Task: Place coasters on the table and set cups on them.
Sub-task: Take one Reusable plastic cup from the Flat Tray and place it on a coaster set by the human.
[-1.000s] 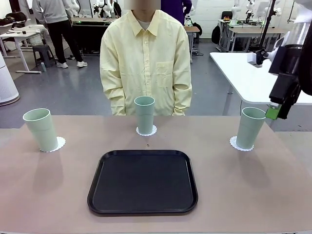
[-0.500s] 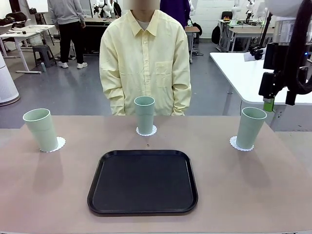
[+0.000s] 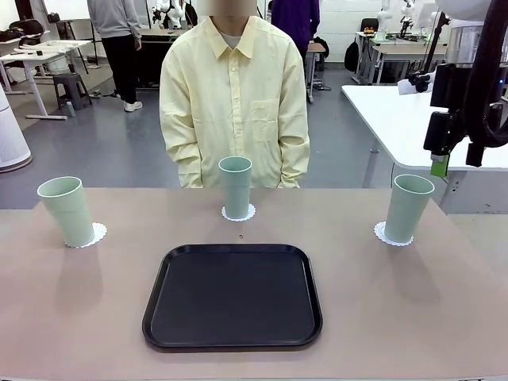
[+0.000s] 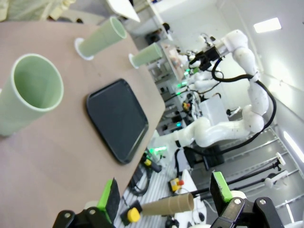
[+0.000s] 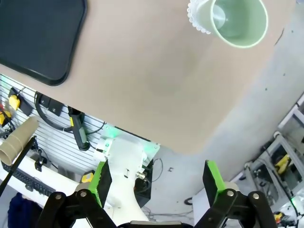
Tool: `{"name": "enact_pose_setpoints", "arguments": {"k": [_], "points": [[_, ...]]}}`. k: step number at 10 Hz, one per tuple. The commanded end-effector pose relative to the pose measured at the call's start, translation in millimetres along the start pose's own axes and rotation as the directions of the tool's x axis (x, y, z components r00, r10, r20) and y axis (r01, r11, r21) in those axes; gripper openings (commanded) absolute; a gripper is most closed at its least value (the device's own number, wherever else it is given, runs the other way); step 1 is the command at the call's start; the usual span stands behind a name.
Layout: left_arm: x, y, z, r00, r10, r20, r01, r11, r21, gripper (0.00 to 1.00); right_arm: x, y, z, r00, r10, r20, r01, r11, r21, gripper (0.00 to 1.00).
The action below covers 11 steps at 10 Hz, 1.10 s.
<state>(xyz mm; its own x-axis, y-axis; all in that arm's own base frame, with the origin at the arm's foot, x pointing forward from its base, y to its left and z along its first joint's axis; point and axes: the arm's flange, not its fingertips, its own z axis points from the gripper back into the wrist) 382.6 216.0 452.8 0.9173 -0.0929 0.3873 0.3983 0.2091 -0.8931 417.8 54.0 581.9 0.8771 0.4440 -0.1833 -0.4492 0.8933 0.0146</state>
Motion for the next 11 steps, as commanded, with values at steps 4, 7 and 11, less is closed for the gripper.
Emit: {"name": "enact_pose_setpoints", "arguments": {"k": [4, 7, 11], "points": [[1, -2, 1, 1.0, -0.007, 0.008, 0.007, 1.0, -0.007, 1.0, 1, 1, -9, 1.0, -0.02, -0.007, 0.02, 1.0, -0.004, 1.0], [1, -2, 1, 1.0, -0.007, 0.008, 0.007, 1.0, -0.007, 1.0, -57, -33, -24, 0.993, -0.032, 0.11, -0.002, 0.955, 0.296, 1.0], [1, -2, 1, 1.0, -0.007, 0.008, 0.007, 1.0, -0.007, 1.0, -117, -178, -118, 0.925, -0.29, 0.246, -0.081, 0.482, 0.872, 1.0]]}}
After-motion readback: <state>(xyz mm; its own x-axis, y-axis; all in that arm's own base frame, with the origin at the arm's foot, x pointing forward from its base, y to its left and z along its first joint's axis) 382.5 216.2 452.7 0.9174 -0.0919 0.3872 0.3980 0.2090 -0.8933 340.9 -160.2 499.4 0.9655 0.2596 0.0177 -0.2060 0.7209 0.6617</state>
